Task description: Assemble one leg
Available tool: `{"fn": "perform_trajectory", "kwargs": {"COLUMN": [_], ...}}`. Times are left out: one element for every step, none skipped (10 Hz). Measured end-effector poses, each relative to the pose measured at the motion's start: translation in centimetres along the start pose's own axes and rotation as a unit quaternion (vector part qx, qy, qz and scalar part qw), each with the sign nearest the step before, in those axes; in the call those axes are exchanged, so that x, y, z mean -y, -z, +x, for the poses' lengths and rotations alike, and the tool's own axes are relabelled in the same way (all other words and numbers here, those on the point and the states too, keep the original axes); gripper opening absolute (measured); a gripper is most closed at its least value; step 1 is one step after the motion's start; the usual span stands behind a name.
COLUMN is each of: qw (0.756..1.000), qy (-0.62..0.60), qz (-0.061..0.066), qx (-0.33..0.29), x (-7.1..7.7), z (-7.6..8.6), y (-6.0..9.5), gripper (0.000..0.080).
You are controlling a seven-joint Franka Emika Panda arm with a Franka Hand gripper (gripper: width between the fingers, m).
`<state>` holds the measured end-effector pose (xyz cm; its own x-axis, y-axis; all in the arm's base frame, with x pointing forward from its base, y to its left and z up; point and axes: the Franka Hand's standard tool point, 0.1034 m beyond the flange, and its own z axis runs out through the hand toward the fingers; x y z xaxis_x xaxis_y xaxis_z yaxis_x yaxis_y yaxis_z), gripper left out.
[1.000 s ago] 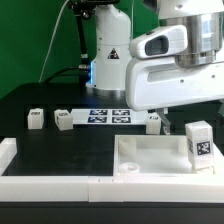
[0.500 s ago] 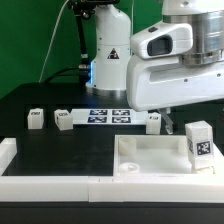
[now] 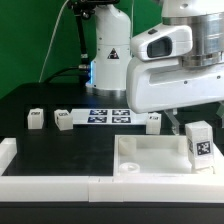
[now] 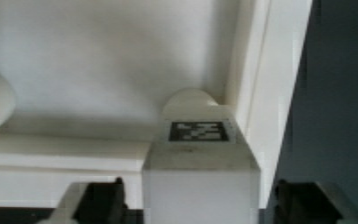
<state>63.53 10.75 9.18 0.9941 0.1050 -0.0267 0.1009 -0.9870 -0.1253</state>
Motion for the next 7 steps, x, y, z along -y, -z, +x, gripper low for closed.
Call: {"fn": "perform_trajectory", "kwargs": {"qw": [1.0,1.0,1.0,0.999,0.994,0.988,0.978], "qy": [-0.002,-0.021,-0.021,-0.043,-0.111,-0.155,-0.206], "qz": [0.0,0.001,0.0,0.002,0.003,0.003,0.005], "qx": [0.0,0.0,0.0,0.0,0.0,0.0,0.001], "x": [0.01,0.02,0.01,0.08,0.14,0.18,0.26], "z": [0.0,0.0,0.0,0.0,0.0,-0.01,-0.01], "y": [0.0,0.0,0.0,-0.01,-0.02,-0.02,-0.05], "gripper": [0.0288,0.0289,0.0289,0.0289,0.0289,0.0289,0.0289]}}
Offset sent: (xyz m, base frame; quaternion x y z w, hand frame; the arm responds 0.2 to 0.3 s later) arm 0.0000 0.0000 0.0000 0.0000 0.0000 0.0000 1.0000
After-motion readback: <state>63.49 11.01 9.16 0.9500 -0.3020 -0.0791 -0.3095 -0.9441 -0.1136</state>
